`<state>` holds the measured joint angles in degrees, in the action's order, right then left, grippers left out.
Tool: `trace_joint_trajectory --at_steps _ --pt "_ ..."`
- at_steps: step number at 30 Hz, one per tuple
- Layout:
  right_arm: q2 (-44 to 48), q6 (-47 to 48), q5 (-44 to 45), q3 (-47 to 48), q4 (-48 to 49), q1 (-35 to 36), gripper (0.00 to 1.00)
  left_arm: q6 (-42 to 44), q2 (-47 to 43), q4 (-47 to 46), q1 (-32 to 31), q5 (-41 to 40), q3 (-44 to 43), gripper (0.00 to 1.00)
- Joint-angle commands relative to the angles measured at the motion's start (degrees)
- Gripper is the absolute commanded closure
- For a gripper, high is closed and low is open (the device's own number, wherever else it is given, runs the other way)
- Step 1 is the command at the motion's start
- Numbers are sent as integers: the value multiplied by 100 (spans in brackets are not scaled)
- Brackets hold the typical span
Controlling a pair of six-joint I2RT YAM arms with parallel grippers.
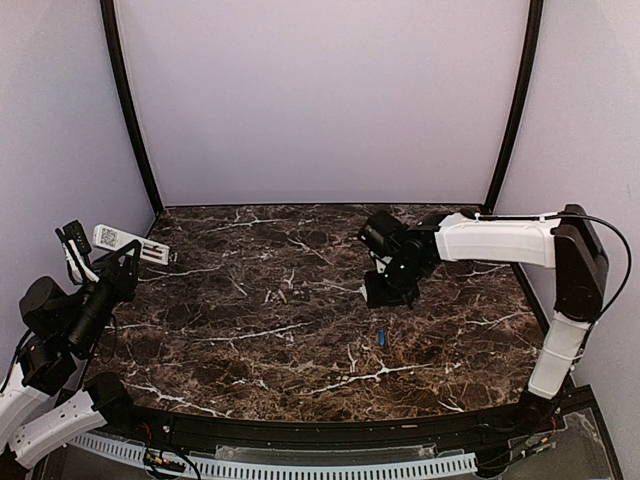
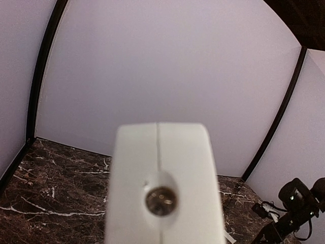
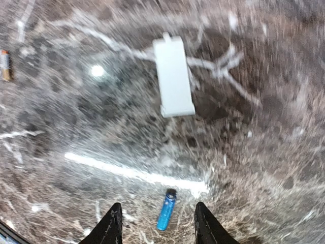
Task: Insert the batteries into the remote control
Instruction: Adjust the battery at the center of the board.
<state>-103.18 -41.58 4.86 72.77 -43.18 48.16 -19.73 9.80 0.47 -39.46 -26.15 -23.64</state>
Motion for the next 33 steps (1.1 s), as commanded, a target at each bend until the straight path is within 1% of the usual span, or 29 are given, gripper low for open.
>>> trace_joint_trajectory --at_steps 1,3,6,8,9,10,11,13,15,17,22,26,29,31,33 --pt "370 2550 -138 900 -223 -174 54 46 31 -147 35 -2 -79 100" --pt "510 4085 -1070 1100 63 -175 53 62 26 -172 30 -50 -61 100" --pt "724 6618 -2437 1061 78 -173 53 113 41 -195 33 -66 -49 100" --pt "876 8486 -2922 779 -26 -168 53 170 61 -209 35 -33 -70 100" --pt "929 9430 -2994 654 -248 -148 48 208 84 -202 31 -23 -79 100" --pt "915 10439 -2931 556 -471 -106 45 229 97 -195 29 -13 -93 100" --pt "857 11224 -2720 473 -642 -53 44 256 122 -174 27 -13 -99 100" --pt "545 12165 -2141 472 -949 49 47 292 153 -154 33 -25 -117 100" --pt "75 12320 -1581 733 -1359 110 52 331 169 -154 28 -68 -115 100" --pt "-254 12437 -1218 943 -1610 135 53 362 199 -168 30 -136 -109 100" --pt "-263 13256 -856 315 -952 296 49 416 323 -247 26 -176 -102 100" --pt "-406 13306 -789 240 -912 360 49 466 349 -242 34 -203 -125 100" --pt "-452 13515 -673 82 -696 359 49 470 323 -263 32 -241 -105 100" --pt "-481 13645 -626 12 -477 312 49 462 308 -274 27 -253 -89 100" --pt "-551 13716 -684 88 -457 211 49 465 301 -275 34 -263 -96 100"
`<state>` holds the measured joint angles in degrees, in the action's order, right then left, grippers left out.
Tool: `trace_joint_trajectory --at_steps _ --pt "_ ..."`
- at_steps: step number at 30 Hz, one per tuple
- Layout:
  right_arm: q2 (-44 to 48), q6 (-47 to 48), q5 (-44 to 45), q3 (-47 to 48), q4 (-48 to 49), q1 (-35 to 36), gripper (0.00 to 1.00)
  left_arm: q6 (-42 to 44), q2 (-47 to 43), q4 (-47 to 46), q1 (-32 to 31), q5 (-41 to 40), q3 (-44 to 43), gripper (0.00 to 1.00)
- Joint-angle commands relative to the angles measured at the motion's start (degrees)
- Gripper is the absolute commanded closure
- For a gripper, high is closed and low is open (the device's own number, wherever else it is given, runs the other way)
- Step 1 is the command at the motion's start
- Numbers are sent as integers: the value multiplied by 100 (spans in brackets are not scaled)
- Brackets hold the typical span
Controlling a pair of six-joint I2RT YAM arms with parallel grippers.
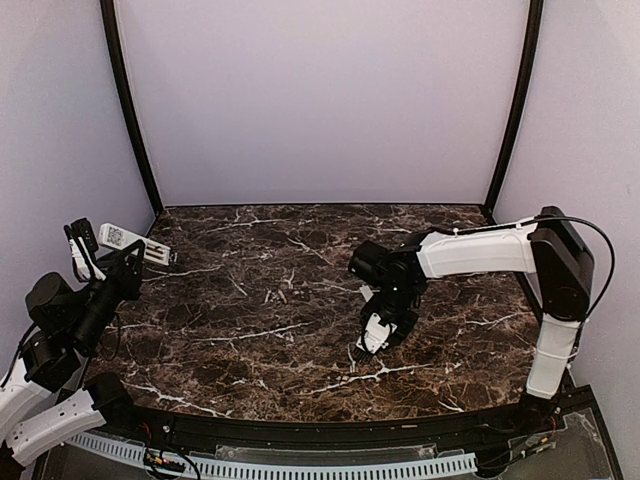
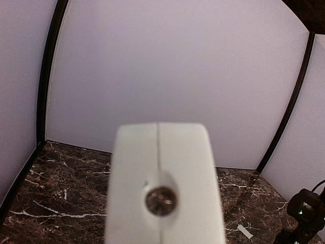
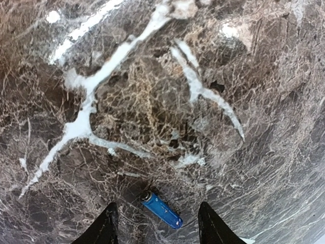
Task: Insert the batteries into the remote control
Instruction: Adjust the battery at the center of the board.
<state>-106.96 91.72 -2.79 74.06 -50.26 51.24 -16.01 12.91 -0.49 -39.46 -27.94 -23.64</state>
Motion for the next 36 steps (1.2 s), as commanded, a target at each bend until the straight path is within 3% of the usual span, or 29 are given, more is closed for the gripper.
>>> trace_joint_trajectory --at_steps 1,6,13,18,25,30,33,36 --pt "-217 434 84 1 210 -131 50 97 -12 -179 35 -87 -97 100" --pt "-309 403 -8 -98 287 -111 55 71 -32 -162 27 -146 -85 100" --pt "-352 75 88 -231 261 -138 71 80 -47 -148 29 -186 -90 100" --pt "-364 -106 119 -208 184 -180 92 86 -58 -145 35 -170 -96 100" --pt "-410 -481 15 -34 176 -184 100 111 -123 -84 34 -156 -123 100" --pt "-573 -1977 -669 514 265 -61 100 107 -130 -42 35 -123 -144 100" --pt "-807 -3624 -835 942 535 23 100 107 -96 -34 29 -90 -148 100" --pt "-1346 -5206 -420 1468 221 55 100 83 -15 -35 31 28 -185 100"
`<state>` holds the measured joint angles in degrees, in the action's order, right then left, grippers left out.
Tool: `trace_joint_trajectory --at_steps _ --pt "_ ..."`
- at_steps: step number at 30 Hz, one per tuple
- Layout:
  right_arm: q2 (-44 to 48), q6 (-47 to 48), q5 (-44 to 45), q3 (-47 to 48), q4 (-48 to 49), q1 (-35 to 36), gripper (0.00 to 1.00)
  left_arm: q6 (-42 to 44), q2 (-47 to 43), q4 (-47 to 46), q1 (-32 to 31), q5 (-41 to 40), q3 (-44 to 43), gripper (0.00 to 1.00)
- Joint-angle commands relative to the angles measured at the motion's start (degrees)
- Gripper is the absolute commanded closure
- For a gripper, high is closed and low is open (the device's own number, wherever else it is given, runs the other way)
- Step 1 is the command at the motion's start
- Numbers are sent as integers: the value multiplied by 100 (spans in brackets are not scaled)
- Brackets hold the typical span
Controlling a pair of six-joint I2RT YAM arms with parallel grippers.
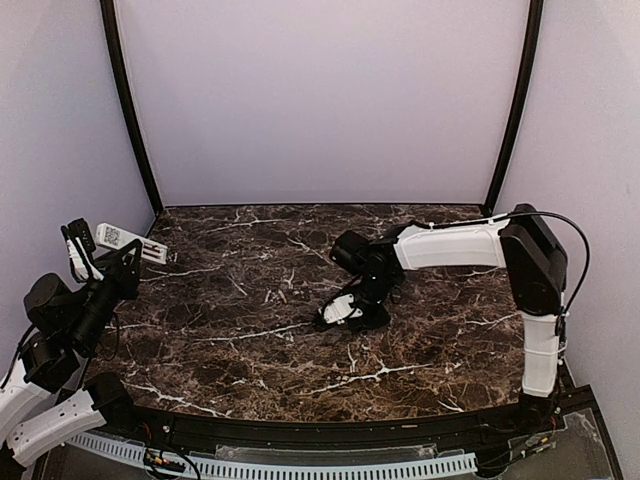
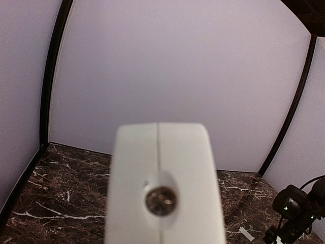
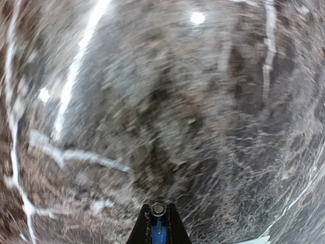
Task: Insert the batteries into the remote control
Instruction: Adjust the battery at the center of the board.
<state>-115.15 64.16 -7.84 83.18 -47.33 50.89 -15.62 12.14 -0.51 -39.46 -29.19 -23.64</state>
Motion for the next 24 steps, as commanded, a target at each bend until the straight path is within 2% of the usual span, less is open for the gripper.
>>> trace_joint_trajectory --at_steps 1,6,10,15,24 --pt "-687 -2782 239 679 -195 106 100 -7 124 -33 30 187 -198 100" --pt "-1073 -3596 351 746 -419 194 100 -221 356 -106 27 552 -253 100" --pt "-1141 -3894 332 754 -401 298 99 -244 536 -221 32 660 -299 100" --pt "-1128 -3994 273 705 -256 366 78 -215 684 -311 30 723 -402 100" --pt "-806 -3963 133 737 108 369 66 -266 870 -319 28 876 -535 100"
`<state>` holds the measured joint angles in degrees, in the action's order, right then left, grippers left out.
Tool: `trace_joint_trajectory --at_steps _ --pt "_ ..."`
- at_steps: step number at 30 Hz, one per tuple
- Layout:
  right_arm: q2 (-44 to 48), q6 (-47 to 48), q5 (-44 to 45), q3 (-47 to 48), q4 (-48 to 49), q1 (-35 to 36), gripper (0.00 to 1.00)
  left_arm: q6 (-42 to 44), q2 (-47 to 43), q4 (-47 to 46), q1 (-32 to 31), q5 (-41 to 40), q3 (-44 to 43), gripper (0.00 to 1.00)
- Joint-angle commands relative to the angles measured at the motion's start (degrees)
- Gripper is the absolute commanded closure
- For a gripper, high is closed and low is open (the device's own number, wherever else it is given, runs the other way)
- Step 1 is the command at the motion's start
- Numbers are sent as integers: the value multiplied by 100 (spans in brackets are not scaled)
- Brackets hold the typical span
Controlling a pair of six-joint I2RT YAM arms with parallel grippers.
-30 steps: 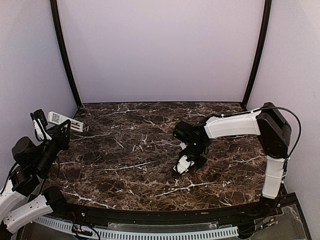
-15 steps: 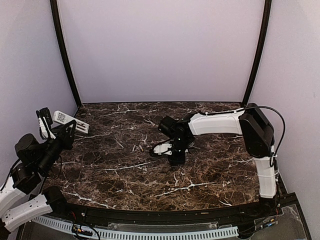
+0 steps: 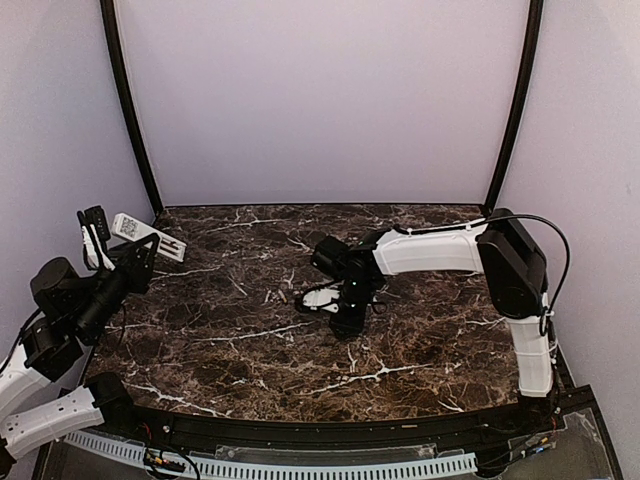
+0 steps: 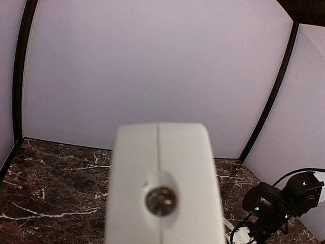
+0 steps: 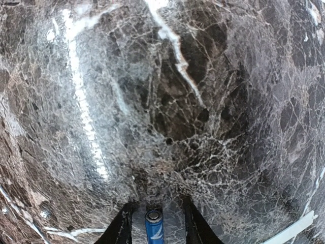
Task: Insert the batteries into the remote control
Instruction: Adjust the battery at the center of the board.
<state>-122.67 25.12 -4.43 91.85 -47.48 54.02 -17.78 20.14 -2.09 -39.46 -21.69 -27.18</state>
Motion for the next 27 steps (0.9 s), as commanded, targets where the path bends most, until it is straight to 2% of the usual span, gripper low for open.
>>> trace_joint_trajectory --at_steps 1,2,3,4,5,10,12,13,15,16,18,21,24,27 --pt "52 -70 -264 -53 127 62 60 -41 74 -157 27 140 -190 100" --pt "197 -107 -295 29 185 62 52 -26 94 -142 33 146 -220 100" --pt "369 -106 -320 86 290 62 33 -16 108 -129 34 147 -236 100" --pt "591 -118 -337 128 440 57 6 13 119 -115 35 145 -260 100" --pt "798 -132 -368 157 610 47 2 26 139 -111 31 151 -278 100" --pt "2143 -545 -904 -23 1983 -127 1 142 180 -138 31 123 -362 100" --pt "2797 -1085 -1034 -508 3146 -307 1 151 185 -160 34 141 -382 100" --pt "3114 -1486 -866 -848 3893 -410 1 147 201 -182 30 153 -384 100" --pt "3683 -2441 33 -1519 5127 -584 1 88 240 -237 22 246 -370 100" --pt "3829 -2668 -210 -1713 5540 -767 1 6 269 -256 24 289 -364 100" --pt "3863 -3000 -874 -1600 5127 -1050 1 -219 379 -337 30 442 -332 100" --pt "3705 -2897 -1253 -1362 4118 -1113 4 -685 458 -664 27 779 -131 100" --pt "3904 -2973 -1589 -1882 4173 -1114 12 -991 494 -1039 25 936 85 100" --pt "4286 -3159 -1669 -2632 4476 -1073 13 -1228 615 -1508 18 1283 250 100"
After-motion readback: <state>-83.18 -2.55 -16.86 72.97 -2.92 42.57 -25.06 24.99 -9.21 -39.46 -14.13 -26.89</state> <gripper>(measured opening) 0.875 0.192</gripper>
